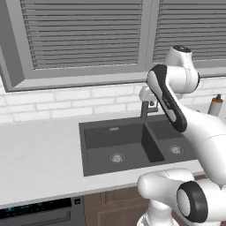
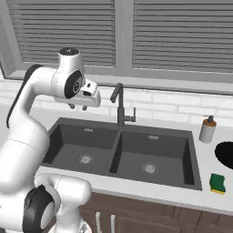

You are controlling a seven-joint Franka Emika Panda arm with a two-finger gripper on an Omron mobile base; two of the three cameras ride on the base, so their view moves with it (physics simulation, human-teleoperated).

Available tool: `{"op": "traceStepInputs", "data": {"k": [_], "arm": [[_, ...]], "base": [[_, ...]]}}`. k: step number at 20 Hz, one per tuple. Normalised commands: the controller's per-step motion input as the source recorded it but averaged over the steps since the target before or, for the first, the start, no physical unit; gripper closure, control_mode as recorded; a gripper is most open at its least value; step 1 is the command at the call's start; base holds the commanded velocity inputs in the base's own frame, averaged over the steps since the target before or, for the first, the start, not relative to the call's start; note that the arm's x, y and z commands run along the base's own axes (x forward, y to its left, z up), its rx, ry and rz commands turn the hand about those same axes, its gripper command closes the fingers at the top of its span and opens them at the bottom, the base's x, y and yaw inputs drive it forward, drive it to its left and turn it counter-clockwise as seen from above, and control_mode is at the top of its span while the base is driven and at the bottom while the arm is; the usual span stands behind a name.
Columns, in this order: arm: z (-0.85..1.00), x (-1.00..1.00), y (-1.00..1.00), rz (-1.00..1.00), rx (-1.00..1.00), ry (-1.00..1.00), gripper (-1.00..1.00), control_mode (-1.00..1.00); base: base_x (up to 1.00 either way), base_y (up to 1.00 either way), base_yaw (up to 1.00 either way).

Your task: Pick the pan and sponge and place them into the sink. Then turn on the water.

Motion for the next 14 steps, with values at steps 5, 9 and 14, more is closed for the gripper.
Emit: {"op": "traceStepInputs", "data": {"k": [5,9,14], "arm": [[0.00,0.00,0.00,0.00,0.00,0.00,-1.00,1.00],[0.00,0.00,0.00,0.00,0.00,0.00,-1.00,1.00],[0.00,0.00,0.00,0.00,0.00,0.00,-1.00,1.00]], "base": [[-0.31,-0.01,0.00],[-0.51,-0.27,0.00],[-0.20,-0.68,0.00]]}}
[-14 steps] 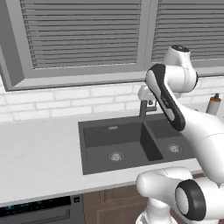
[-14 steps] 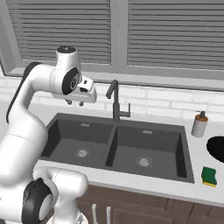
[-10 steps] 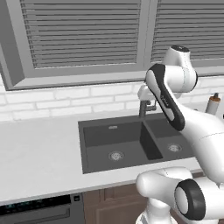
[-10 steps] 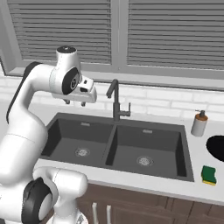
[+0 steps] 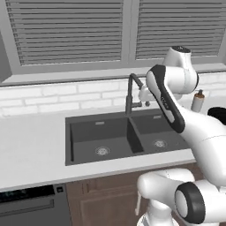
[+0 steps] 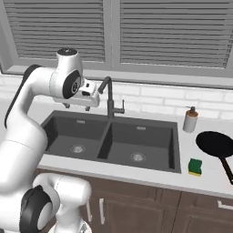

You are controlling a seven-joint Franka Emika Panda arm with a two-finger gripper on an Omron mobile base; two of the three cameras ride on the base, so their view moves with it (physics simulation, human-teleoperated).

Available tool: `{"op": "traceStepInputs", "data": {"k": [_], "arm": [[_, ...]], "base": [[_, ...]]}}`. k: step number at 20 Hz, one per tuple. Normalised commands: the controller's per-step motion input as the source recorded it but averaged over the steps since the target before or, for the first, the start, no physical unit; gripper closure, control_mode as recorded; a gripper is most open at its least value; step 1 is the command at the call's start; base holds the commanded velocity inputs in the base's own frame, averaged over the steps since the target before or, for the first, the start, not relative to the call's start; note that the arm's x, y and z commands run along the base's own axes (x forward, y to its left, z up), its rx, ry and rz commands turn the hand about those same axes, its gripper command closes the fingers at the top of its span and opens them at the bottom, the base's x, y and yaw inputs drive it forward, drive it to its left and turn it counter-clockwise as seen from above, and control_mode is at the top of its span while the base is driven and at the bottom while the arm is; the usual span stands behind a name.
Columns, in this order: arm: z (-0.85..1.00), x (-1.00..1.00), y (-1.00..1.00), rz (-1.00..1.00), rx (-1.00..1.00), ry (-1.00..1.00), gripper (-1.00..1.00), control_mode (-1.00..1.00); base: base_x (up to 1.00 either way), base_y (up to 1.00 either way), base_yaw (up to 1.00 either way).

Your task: Pick the pan and sponge and place them into the sink. Then turn on the water.

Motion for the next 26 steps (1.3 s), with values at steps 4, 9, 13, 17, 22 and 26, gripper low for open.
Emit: {"op": "traceStepInputs", "data": {"k": [4,9,13,17,22,26], "arm": [[0.00,0.00,0.00,0.00,0.00,0.00,-1.00,1.00],[0.00,0.00,0.00,0.00,0.00,0.00,-1.00,1.00],[0.00,0.00,0.00,0.00,0.00,0.00,-1.00,1.00],[0.00,0.00,0.00,0.00,0.00,0.00,-1.00,1.00],[0.00,0.00,0.00,0.00,0.00,0.00,-1.00,1.00],[0.00,0.00,0.00,0.00,0.00,0.00,-1.00,1.00]], "base": [[0.00,-0.81,0.00],[0.00,-0.80,0.00],[0.02,-0.60,0.00],[0.10,-0.53,0.00],[0.16,-0.53,0.00],[0.19,-0.49,0.00]]}}
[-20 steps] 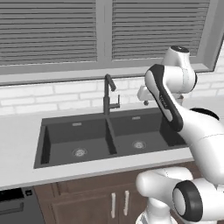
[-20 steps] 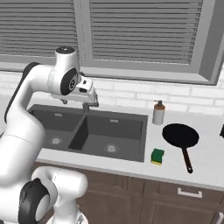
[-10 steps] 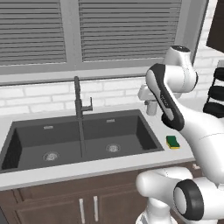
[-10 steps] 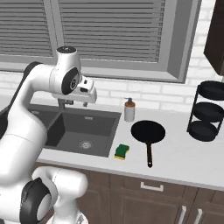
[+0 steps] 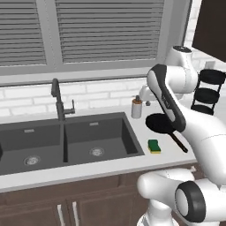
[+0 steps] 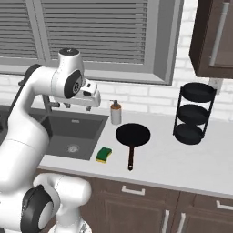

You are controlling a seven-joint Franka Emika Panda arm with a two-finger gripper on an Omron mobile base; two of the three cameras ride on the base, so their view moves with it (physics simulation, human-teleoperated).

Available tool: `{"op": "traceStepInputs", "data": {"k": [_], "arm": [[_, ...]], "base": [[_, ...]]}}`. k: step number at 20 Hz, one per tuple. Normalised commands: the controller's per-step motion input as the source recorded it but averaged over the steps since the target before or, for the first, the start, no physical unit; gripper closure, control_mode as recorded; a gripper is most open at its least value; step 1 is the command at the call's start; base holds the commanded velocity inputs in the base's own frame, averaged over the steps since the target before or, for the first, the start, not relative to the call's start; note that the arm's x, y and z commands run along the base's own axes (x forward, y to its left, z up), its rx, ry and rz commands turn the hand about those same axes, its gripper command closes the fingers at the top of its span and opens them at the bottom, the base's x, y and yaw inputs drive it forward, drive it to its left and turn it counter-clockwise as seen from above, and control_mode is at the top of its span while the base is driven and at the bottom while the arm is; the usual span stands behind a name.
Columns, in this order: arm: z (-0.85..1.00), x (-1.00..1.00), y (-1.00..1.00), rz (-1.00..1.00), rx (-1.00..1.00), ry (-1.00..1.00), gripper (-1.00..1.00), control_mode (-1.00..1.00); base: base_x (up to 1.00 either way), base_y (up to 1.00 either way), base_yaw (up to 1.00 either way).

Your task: Pick the pan and sponge and place them into the sink. Then turn on the water.

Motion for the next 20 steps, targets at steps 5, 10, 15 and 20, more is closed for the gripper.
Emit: {"op": "traceStepInputs", "data": {"k": [5,10,15,20], "arm": [[0.00,0.00,0.00,0.00,0.00,0.00,-1.00,1.00],[0.00,0.00,0.00,0.00,0.00,0.00,-1.00,1.00],[0.00,0.00,0.00,0.00,0.00,0.00,-1.00,1.00],[0.00,0.00,0.00,0.00,0.00,0.00,-1.00,1.00]], "base": [[0.37,-0.32,0.00],[0.55,-0.16,0.00],[0.45,-0.03,0.00],[0.22,0.00,0.00]]}}
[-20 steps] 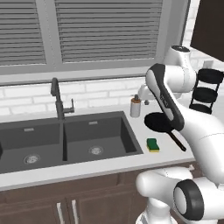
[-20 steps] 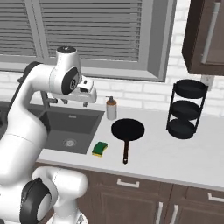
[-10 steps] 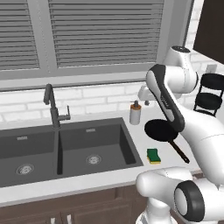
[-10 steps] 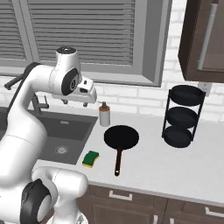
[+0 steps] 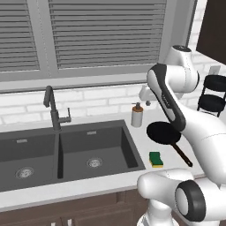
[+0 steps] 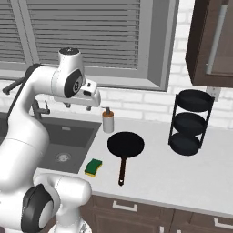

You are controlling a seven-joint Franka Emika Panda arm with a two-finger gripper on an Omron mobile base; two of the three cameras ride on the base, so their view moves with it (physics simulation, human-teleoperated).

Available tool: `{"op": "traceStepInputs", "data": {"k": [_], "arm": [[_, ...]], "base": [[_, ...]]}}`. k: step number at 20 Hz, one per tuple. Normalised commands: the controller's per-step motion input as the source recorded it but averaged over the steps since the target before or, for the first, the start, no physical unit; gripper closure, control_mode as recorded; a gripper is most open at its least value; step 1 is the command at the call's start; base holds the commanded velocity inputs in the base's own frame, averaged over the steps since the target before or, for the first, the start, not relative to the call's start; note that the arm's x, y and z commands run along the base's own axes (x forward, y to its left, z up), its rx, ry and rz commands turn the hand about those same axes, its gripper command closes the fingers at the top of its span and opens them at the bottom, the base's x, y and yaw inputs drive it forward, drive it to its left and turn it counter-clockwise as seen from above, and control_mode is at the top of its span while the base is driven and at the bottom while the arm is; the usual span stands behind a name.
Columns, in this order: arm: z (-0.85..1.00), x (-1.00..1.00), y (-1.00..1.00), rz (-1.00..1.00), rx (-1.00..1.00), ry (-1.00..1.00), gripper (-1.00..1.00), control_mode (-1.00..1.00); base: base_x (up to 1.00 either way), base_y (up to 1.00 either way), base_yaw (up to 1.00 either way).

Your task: Pick the pan and sponge and place them into the sink. Then turn on the water.

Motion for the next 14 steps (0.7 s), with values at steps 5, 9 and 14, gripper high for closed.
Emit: {"op": "traceStepInputs", "data": {"k": [5,9,14], "arm": [[0.00,0.00,0.00,0.00,0.00,0.00,-1.00,-1.00],[-0.26,0.00,-0.47,-0.04,0.00,0.00,-1.00,-1.00],[-0.50,0.00,-0.92,-0.07,0.00,0.03,-1.00,-1.00]], "base": [[0.00,0.00,0.00],[0.00,0.00,0.00],[0.00,0.00,0.00]]}}
